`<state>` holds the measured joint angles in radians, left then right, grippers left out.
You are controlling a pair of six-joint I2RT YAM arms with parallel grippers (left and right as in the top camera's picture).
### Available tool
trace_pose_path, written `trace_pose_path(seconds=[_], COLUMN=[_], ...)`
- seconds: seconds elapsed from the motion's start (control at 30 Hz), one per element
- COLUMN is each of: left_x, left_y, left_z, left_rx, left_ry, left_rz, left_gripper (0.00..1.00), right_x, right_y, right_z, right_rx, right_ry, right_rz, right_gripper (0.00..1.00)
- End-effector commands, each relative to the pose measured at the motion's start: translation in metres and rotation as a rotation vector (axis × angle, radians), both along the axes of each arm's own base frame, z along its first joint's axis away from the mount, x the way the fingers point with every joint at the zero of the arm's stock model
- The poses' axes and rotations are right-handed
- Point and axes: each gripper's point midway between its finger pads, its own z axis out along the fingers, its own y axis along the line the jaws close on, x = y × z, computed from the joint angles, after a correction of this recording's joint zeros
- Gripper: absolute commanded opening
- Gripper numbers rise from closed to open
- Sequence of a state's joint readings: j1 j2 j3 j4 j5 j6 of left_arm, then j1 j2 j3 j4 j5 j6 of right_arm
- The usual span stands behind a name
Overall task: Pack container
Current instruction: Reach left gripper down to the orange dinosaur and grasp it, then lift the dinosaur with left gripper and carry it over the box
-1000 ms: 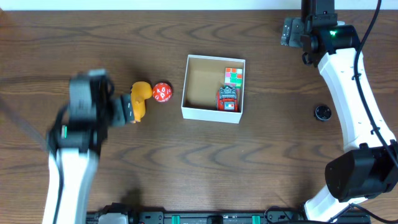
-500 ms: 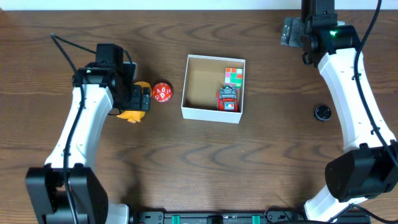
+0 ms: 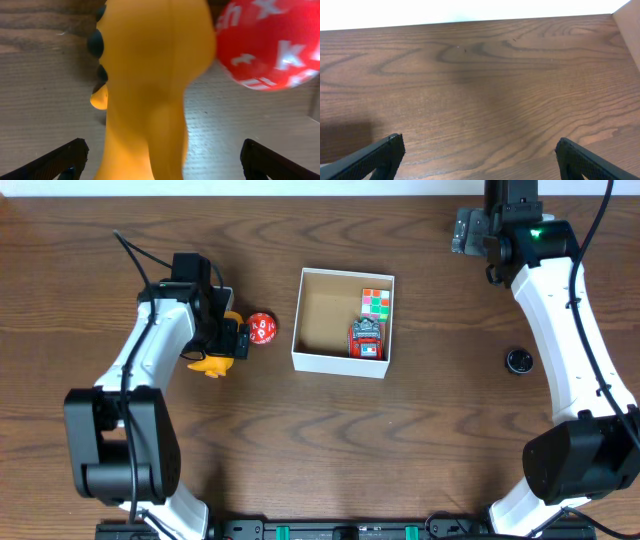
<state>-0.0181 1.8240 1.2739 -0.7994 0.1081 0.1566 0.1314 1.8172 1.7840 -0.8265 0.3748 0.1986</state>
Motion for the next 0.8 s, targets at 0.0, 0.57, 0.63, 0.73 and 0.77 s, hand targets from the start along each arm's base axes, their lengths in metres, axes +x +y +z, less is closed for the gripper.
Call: trace_pose_path(seconds=[0.0, 0.57, 0.63, 0.73, 0.77], left_x=[0.002, 0.014, 0.018, 0.026, 0.027], left_y=[0.006, 0.020, 0.020, 0.018, 0.013], left_z=[-0.010, 0.065, 0.091, 0.135, 0.149], left_rx=[0.036, 0.115, 0.107, 0.077, 0.047], left_ry=[0.019, -0.136, -0.210, -0.347, -0.394], left_rz=[0.004, 0.026, 0.050, 0.098, 0.090], left_gripper=[0.89, 0.06, 0.06, 0.06, 0.06], right_x=[0.000, 0.000, 0.000, 0.000, 0.000], right_y=[-0.001, -0.001, -0.001, -0.001, -0.001], right_z=[0.001, 0.000, 0.001, 0.000, 0.000], right_rx=[0.002, 0.002, 0.002, 0.002, 0.002], right_ry=[-0.005, -0.005, -0.005, -0.005, -0.005], right_rz=[-0.016, -0.016, -0.016, -0.016, -0.016], right_gripper=[0.99, 0.99, 0.99, 0.99, 0.99])
